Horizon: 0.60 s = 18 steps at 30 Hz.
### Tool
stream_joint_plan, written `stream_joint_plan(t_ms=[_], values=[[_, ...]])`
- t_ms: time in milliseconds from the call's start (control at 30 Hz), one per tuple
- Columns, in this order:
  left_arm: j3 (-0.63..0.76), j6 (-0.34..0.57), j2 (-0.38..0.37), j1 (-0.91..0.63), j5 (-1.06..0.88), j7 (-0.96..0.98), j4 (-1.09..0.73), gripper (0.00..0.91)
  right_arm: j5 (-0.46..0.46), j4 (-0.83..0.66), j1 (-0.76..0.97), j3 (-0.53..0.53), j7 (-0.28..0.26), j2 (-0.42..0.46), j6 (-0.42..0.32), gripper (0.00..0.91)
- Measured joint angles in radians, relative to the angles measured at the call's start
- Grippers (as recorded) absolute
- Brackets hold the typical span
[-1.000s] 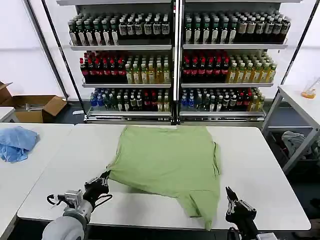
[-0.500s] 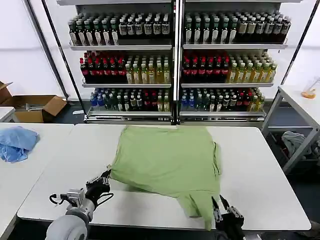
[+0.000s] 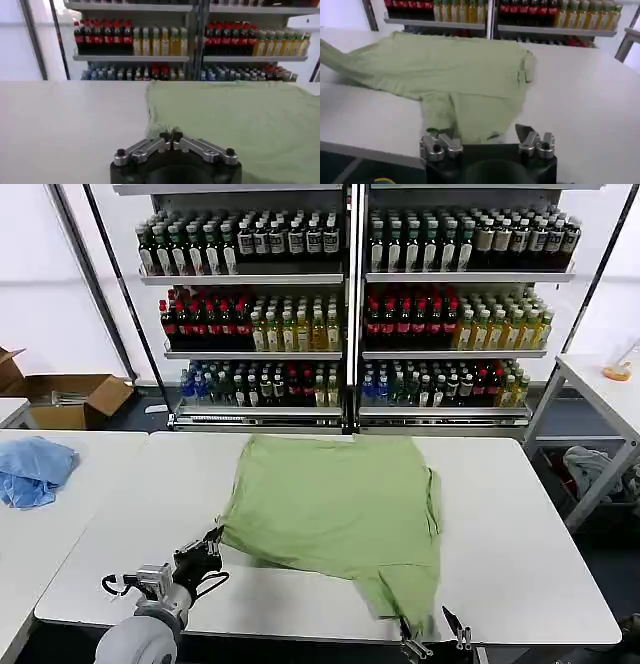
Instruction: Fold and organize the clothes.
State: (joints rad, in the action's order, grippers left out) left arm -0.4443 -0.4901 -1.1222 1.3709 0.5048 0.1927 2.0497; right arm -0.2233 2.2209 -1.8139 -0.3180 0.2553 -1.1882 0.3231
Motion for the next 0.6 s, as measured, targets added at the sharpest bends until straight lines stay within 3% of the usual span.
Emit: stream_joint_plan(t_ms=[33, 133, 600], values=[[0.000, 0.000, -0.001, -0.001, 0.000, 0.000, -0.001, 0.030, 0.000, -0.003, 0.002, 0.002, 0.000, -0.001, -0.002, 0.151], [0.004, 0.000, -0.003, -0.002, -0.001, 0.000, -0.002, 0.030, 0.000, -0.009, 0.008, 0.004, -0.002, -0.001, -0.007, 0.000], [0.008, 0.002, -0.015, 0.009, -0.006, 0.000, 0.008, 0.020, 0.009, -0.002, -0.001, -0.005, -0.007, 0.002, -0.029, 0.000]])
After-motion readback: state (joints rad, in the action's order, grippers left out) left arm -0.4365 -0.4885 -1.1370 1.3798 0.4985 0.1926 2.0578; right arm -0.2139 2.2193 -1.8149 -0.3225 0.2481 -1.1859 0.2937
